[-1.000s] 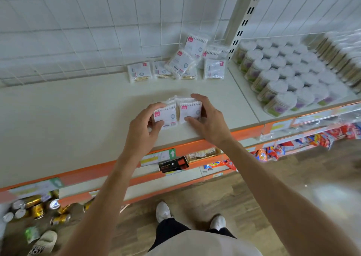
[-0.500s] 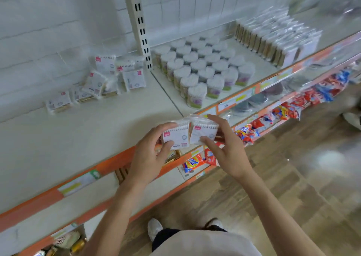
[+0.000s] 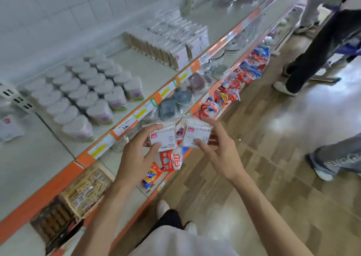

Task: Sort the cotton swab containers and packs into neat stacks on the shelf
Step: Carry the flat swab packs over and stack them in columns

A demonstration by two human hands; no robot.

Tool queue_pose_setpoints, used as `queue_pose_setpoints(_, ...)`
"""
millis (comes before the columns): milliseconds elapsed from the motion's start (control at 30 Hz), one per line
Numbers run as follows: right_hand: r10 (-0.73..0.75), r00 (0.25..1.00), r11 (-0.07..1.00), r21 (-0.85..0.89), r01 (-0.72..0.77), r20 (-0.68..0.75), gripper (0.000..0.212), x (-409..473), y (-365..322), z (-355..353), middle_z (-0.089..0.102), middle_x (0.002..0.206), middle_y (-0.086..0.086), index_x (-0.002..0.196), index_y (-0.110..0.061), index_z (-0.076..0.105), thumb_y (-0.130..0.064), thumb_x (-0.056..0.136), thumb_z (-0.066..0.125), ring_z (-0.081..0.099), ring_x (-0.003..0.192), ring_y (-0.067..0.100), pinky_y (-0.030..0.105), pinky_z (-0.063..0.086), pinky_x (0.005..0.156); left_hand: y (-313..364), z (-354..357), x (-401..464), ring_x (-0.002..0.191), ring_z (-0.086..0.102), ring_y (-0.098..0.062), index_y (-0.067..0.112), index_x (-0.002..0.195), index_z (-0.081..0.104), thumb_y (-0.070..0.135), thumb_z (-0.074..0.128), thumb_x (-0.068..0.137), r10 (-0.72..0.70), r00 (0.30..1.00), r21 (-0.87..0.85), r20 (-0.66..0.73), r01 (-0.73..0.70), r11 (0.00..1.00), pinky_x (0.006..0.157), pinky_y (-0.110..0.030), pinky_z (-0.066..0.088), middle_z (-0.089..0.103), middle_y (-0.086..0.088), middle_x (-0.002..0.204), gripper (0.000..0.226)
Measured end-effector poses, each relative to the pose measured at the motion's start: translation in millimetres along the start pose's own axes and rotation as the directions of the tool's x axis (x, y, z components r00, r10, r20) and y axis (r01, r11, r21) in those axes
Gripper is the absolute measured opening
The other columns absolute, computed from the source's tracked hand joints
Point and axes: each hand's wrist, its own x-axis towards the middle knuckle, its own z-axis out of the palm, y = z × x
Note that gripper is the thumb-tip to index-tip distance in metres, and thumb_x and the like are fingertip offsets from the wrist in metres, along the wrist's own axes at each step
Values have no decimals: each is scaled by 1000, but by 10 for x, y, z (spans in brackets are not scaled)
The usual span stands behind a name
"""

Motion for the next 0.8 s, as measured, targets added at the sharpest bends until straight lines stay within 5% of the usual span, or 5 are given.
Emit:
queue_pose_setpoints(167, 9, 997, 1000, -22, -11, -77, 50, 239, 174, -507, 68, 110, -24, 136, -33, 49, -19, 94, 70, 66, 99, 6, 16, 50, 80, 126, 490, 586, 112, 65, -13, 51, 124, 55, 7, 64, 95, 28, 995, -18, 100, -27, 999, 92, -38, 55, 63, 17, 127, 54)
queue_pose_setpoints(333, 20, 993, 997, -70, -28, -113, 50, 749, 407, -968, 70, 110, -14, 134, -37, 48, -19, 94, 71, 66, 99, 7, 15, 50, 80, 194, 977, 1205, 110, 63, -5, 56, 120, 53, 9, 65, 95, 60, 990, -27, 127, -57, 998, 85, -13, 49, 63, 23, 123, 55)
queue_pose_setpoints(533, 11, 995, 994, -110, -22, -98, 54, 1633, 579, -1500, 70, 110, -12, 139, -37, 45, -19, 94, 70, 68, 99, 8, 27, 56, 85, 117, 1408, 2091, 121, 61, -11, 35, 128, 57, 6, 63, 96, 80, 988, -104, 132, -67, 992, 95, -45, 54, 62, 16, 130, 44)
queue_pose_setpoints(667, -31, 995, 992, -128, 19, -91, 65, 2224, 654, -1776, 70, 108, -16, 141, -47, 34, -20, 94, 70, 70, 95, 7, 20, 54, 84, 166, 1564, 2671, 125, 58, -14, 28, 129, 57, 1, 62, 95, 84, 993, -136, 78, -73, 988, 100, -49, 51, 62, 11, 132, 43)
queue_pose_setpoints(800, 3, 998, 990, -140, -13, -70, 69, 2713, 832, -1932, 67, 107, 1, 140, -55, 29, -29, 92, 72, 68, 93, 19, 32, 57, 85, 245, 1640, 3072, 127, 57, -15, 31, 130, 55, 1, 60, 96, 87, 994, -124, 64, -79, 989, 98, -52, 52, 60, 12, 134, 45)
